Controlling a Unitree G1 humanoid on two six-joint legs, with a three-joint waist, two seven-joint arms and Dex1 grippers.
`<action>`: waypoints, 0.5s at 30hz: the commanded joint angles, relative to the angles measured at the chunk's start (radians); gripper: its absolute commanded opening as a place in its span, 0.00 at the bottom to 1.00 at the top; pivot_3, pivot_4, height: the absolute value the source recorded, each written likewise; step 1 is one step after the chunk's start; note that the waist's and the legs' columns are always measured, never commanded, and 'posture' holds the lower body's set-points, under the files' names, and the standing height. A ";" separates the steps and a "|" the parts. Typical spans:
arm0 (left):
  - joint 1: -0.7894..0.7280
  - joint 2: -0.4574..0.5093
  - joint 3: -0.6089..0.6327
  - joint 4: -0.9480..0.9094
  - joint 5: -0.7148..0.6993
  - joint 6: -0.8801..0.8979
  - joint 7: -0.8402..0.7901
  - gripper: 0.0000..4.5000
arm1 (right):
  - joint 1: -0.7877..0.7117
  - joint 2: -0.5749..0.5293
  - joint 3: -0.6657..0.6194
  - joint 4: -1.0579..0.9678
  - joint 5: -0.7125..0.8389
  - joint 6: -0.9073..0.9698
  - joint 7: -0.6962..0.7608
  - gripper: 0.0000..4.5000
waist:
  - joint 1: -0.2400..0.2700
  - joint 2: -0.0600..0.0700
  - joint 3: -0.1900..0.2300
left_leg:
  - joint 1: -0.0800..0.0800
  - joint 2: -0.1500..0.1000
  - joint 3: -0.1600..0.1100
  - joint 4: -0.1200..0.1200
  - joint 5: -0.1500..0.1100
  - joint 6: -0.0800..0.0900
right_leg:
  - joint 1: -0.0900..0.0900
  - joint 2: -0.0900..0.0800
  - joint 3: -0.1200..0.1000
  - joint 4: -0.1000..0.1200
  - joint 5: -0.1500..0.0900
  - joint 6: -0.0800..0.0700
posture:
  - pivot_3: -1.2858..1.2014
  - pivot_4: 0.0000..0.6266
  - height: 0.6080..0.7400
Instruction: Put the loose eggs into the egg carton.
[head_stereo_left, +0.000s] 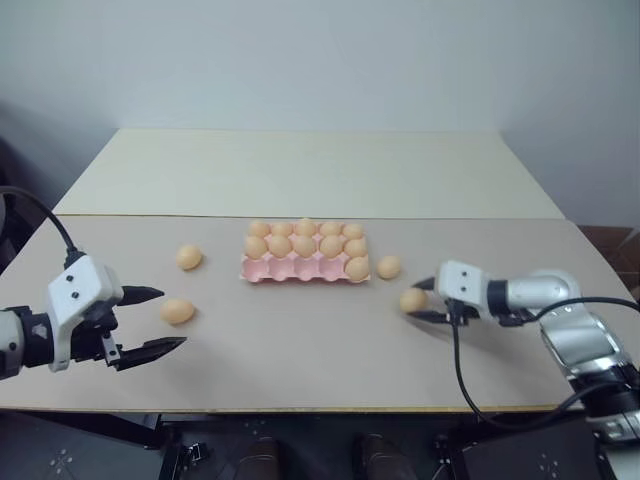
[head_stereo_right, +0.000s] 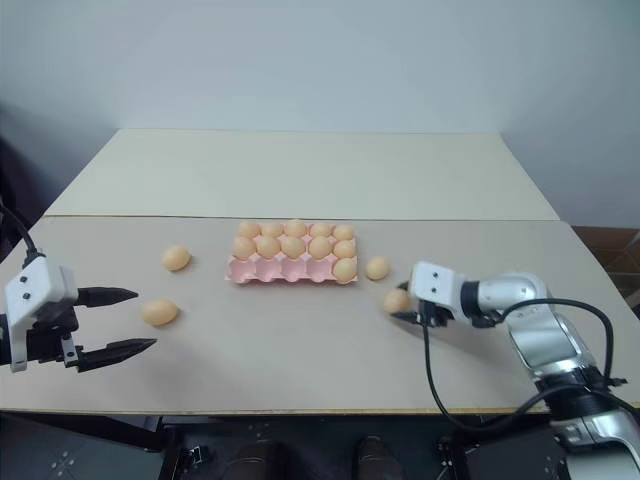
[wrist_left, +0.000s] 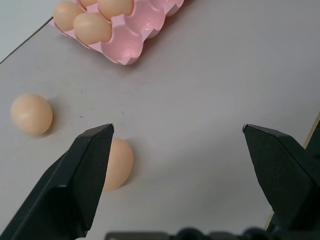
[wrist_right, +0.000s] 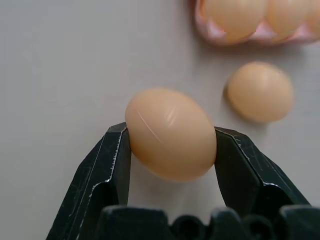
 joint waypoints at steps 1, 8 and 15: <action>0.001 0.005 0.038 -0.009 0.012 -0.022 0.003 1.00 | -0.126 0.088 0.009 0.006 -0.013 -0.015 -0.072 0.57 | -0.009 0.000 0.000 | 0.000 0.000 0.000 0.000 0.000 0.000 | 0.000 0.000 0.000 0.000 0.001 -0.001 | 0.52 0.24 1.00; -0.001 0.003 0.036 -0.013 0.018 -0.025 0.010 1.00 | -0.294 0.276 0.139 0.210 -0.180 -0.112 -0.205 0.57 | -0.006 0.000 0.000 | -0.001 0.000 0.000 0.000 0.000 0.000 | -0.001 0.001 0.000 0.000 0.003 0.000 | 0.52 0.24 1.00; 0.014 -0.003 0.049 -0.024 0.017 -0.021 0.015 1.00 | -0.314 0.328 0.170 0.274 -0.210 -0.186 -0.205 0.57 | -0.006 0.000 0.000 | -0.002 0.000 0.000 0.000 0.000 0.000 | -0.001 0.000 0.000 -0.002 0.005 0.004 | 0.52 0.24 1.00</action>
